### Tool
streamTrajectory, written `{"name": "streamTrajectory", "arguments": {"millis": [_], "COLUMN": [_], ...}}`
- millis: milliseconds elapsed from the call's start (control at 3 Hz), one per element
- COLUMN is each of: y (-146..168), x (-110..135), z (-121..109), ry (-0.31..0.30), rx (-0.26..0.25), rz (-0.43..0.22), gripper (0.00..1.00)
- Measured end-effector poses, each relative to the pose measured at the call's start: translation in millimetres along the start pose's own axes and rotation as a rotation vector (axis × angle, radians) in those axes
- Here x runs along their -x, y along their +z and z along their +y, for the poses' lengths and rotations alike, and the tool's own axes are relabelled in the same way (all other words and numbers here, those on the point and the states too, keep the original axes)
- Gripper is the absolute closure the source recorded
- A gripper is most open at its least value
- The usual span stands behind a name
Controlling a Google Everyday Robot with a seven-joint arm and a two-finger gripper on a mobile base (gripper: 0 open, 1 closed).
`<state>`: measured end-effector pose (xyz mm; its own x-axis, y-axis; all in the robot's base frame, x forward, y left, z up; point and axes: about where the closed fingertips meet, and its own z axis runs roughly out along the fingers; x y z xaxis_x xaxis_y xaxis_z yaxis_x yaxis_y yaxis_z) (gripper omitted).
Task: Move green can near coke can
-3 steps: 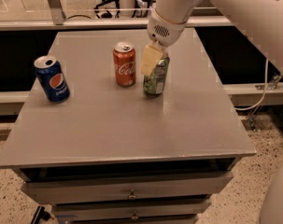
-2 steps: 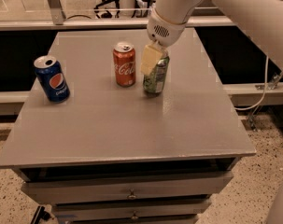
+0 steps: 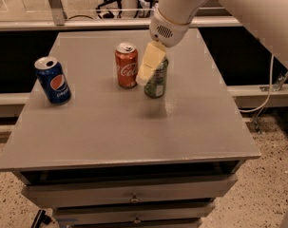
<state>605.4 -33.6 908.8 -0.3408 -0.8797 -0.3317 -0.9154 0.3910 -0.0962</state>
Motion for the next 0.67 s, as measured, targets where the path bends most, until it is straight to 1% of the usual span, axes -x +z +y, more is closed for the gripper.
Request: {"name": "streamTrajectory", "arguments": {"millis": [333, 667], "y": [-3, -18], "x": [0, -2], "z": [2, 6], "ry": [-0.008, -0.037], "rx": [-0.002, -0.008], "rz": [-0.011, -0.04], "gripper": [0.0, 0.0]}}
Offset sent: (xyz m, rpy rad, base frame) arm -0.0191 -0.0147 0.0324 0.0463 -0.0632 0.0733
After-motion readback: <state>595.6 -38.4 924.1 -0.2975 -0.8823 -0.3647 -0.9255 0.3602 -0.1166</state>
